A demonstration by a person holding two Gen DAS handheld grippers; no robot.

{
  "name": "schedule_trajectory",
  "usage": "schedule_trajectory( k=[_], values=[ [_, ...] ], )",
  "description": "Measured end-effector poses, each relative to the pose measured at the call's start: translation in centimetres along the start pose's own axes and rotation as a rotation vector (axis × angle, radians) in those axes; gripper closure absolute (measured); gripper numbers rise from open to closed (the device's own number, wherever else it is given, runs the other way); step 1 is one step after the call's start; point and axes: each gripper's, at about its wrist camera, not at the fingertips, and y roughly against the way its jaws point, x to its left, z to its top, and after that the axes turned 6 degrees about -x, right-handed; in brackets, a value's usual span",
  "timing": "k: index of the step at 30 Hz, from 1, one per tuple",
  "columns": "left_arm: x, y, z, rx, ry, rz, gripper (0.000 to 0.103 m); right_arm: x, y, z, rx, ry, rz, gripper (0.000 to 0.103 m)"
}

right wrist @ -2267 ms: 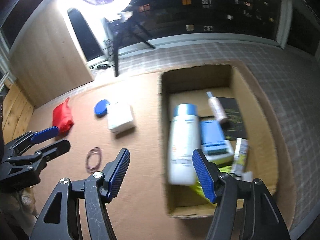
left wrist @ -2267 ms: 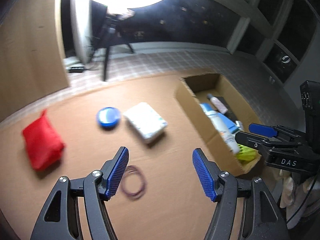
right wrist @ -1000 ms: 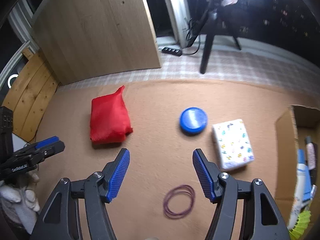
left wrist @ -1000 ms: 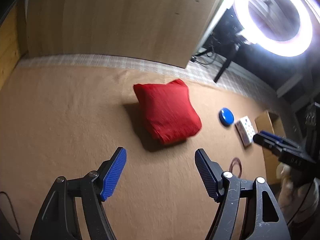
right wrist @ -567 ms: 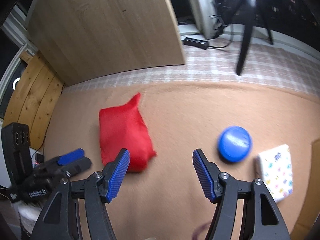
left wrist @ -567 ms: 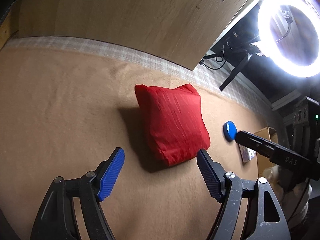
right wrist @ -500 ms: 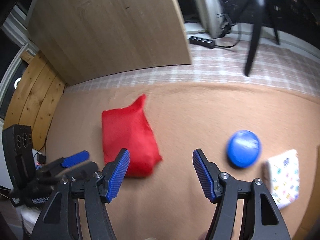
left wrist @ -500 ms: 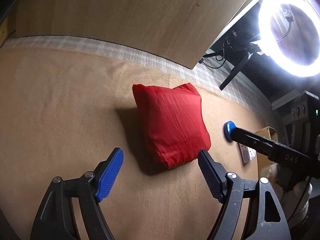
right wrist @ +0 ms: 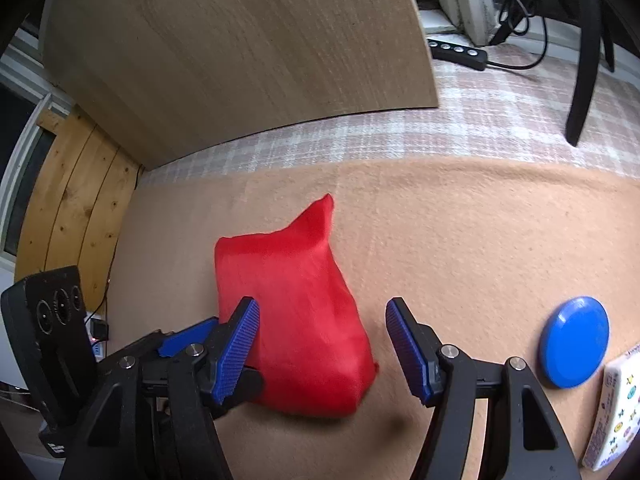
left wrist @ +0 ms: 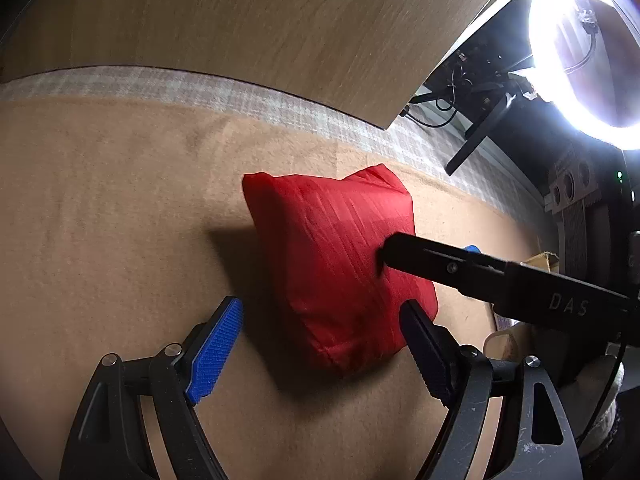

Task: Organize objects
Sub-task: 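Grasp the red cloth pouch with the left gripper while the right gripper pinches it too, then carry the red pouch over the box and open both grippers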

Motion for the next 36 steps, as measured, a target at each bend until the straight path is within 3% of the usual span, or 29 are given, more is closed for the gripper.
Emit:
schedule_trajectory(
  k=[5,9,21,29,36],
  values=[
    [-0.1,-0.7,-0.1,0.001,0.002,-0.028,0.022,0.7,-1.0,-0.1,0.027,0.032,0.038,0.041],
    [-0.2,-1.0,-0.2,0.004,0.008,-0.055,0.034,0.9,-1.2,-0.3,0.027,0.036,0.036,0.041],
    [-1.1,0.4,-1.5,-0.015,-0.007,-0.047,0.042,0.4,0.3,-2.3,0.022,0.006,0.063,0.045],
    [-3.6,3.2,-4.7,-0.046,-0.044,-0.044,0.044,0.8,4.1,-6.3,-0.015,-0.001,0.086,0.045],
    [-5.4,5.0,-10.0,-0.034,-0.063,-0.054,0.044,0.5,6.4,-11.3,-0.027,0.007,0.072,0.045]
  ],
)
